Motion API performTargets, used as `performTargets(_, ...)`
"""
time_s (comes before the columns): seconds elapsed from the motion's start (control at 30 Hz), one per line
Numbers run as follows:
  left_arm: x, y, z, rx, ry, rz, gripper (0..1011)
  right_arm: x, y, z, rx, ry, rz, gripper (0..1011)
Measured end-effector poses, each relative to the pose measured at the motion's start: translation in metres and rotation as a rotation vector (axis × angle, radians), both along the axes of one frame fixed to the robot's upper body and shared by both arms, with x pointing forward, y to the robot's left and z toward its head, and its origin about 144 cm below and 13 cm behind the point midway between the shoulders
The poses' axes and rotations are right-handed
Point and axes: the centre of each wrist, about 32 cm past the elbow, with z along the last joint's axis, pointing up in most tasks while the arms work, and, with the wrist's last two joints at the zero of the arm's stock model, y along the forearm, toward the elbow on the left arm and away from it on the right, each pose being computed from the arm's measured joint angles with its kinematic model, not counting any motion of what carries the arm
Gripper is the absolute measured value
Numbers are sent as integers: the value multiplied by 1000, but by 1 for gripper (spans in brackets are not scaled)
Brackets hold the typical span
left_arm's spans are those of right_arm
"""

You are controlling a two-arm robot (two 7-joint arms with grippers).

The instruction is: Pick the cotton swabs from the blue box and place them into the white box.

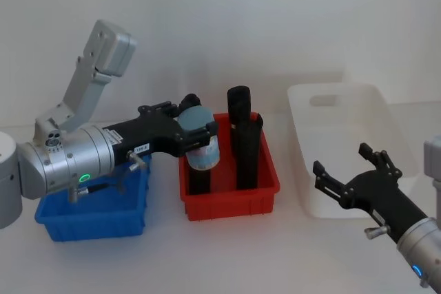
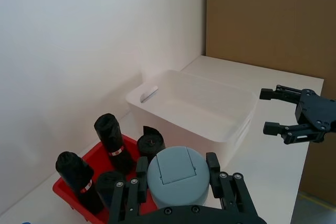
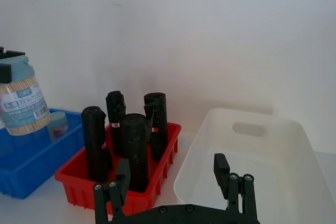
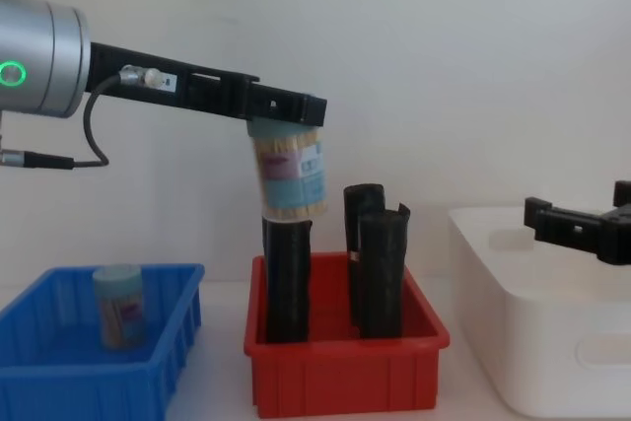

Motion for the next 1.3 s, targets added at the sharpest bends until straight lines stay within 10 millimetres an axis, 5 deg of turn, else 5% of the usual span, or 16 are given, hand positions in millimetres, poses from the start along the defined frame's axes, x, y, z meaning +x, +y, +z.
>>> performTargets(1.3, 1, -3, 3, 0, 7, -25, 671, 47, 52, 46, -203, 32, 410, 1001)
